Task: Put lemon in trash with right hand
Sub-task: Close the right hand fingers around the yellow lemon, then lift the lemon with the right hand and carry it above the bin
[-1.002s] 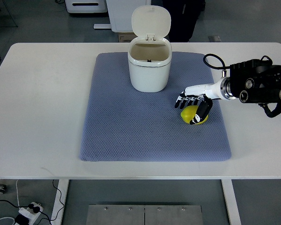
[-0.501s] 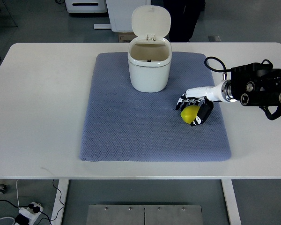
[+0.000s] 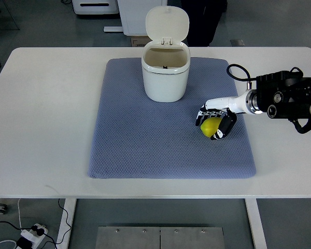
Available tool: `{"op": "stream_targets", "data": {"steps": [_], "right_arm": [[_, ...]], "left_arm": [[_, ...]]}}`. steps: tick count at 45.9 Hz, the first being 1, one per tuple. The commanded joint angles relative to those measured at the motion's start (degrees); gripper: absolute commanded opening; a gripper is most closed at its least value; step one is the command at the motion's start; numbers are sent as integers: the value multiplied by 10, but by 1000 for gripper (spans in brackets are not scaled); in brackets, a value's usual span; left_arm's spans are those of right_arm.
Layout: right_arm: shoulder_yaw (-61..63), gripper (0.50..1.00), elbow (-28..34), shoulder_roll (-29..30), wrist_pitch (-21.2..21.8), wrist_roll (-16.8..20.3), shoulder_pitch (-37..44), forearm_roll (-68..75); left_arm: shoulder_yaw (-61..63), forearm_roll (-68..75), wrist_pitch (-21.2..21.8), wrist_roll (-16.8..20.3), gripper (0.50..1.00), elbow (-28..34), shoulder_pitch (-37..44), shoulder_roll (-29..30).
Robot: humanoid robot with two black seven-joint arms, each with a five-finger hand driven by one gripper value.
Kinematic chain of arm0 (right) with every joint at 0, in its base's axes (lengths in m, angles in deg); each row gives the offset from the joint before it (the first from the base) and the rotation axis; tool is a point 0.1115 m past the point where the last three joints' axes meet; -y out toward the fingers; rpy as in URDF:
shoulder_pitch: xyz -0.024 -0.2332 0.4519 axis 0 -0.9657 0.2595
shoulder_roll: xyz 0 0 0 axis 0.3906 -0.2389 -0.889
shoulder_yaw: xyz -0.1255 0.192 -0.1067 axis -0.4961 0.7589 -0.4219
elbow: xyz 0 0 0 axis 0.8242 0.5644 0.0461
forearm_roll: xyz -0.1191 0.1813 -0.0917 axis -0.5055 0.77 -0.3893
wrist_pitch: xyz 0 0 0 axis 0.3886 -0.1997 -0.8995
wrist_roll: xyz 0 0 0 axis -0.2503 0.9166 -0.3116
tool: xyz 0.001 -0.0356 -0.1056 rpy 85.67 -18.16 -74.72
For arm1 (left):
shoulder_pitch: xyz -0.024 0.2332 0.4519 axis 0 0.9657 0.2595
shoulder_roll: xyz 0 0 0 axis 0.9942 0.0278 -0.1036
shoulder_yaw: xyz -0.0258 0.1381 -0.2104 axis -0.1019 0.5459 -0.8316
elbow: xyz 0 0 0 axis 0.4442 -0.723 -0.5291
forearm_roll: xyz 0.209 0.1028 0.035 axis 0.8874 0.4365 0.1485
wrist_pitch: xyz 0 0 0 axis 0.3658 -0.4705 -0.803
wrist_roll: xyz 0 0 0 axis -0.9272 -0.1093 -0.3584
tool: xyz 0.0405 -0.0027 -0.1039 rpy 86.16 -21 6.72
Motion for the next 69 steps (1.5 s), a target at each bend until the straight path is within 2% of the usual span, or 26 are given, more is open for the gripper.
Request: {"op": "stream_targets", "data": {"steps": [1, 7, 28, 39, 54, 61, 69], "right_arm": [[0, 646, 0, 0, 0, -4, 0, -2], [-1, 500, -2, 0, 0, -8, 0, -7], [-1, 500, -10, -1, 0, -16, 4, -12], [-2, 500, -20, -8, 11, -17, 49, -11], [2, 500, -40, -35, 49, -17, 129, -2], [18, 500, -60, -36, 66, -17, 155, 33], [24, 500, -78, -29, 66, -17, 166, 88]], "left_arm": [[0, 0, 0, 1, 1000, 0, 0, 0], [0, 0, 0, 0, 1000, 0, 0, 0], [0, 0, 0, 0, 1000, 0, 0, 0], [0, 0, 0, 0, 1000, 0, 0, 0], [0, 0, 0, 0, 1000, 0, 0, 0], [0, 0, 0, 0, 1000, 0, 0, 0], [0, 0, 0, 0, 1000, 0, 0, 0]]}}
